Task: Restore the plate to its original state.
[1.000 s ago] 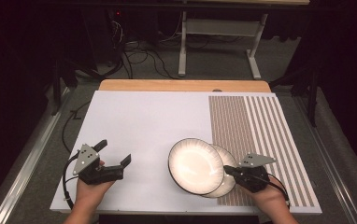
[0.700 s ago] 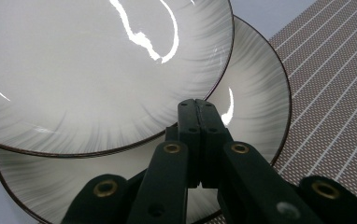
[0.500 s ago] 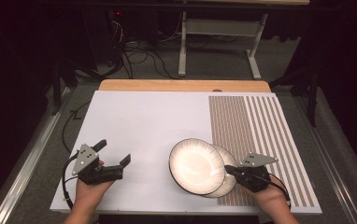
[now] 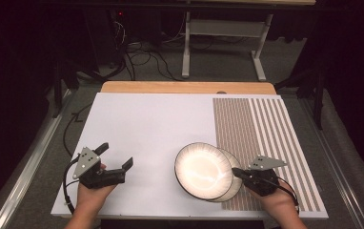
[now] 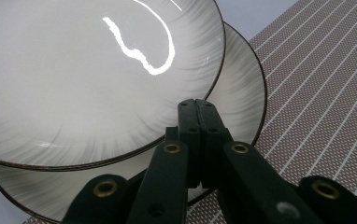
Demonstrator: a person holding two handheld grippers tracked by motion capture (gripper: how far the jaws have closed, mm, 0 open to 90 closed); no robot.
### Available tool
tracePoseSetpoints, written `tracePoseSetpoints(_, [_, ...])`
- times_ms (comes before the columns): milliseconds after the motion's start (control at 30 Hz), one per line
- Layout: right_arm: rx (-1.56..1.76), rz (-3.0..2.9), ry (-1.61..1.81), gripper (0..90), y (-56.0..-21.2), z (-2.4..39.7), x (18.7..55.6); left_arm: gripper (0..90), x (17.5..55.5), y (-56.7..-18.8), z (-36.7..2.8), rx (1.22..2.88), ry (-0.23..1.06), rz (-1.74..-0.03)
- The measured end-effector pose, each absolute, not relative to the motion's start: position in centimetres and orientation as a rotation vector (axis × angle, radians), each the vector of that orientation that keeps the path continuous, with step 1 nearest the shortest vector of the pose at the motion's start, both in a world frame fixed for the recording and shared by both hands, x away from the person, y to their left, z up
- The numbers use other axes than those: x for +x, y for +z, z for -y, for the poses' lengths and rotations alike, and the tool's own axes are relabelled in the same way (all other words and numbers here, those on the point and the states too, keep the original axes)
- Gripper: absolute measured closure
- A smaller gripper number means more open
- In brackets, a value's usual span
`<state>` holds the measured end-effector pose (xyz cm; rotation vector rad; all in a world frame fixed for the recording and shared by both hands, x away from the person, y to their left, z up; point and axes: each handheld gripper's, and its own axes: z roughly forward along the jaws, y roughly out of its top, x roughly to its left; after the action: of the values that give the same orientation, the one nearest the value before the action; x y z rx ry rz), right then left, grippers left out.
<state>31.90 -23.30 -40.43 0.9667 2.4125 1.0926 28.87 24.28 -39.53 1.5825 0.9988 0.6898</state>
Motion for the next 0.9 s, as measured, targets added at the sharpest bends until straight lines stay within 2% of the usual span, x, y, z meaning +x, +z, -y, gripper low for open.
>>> tracePoseSetpoints(900, [1.011, -2.323, 1.078, 90.0, -39.4, 25.4, 31.6, 0.7, 28.8, -39.5, -23.8, 1.604, 0.700, -0.980])
